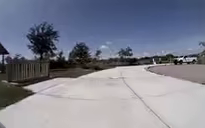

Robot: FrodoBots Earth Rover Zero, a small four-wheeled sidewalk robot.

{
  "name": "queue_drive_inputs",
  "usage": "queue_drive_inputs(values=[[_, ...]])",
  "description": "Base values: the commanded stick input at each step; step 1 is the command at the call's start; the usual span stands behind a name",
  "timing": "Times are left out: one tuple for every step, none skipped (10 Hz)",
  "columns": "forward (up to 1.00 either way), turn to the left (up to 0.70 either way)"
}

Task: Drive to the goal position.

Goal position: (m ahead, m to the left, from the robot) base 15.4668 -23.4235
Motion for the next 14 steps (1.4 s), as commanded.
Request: queue_drive_inputs(values=[[0.85,0.00],[0.85,0.00],[0.85,0.00],[0.85,0.00],[0.85,0.00],[0.85,0.00],[0.85,0.00],[0.85,0.00],[0.85,0.00],[0.85,0.00],[0.85,0.00],[0.85,0.00],[0.85,0.00],[0.85,0.00]])
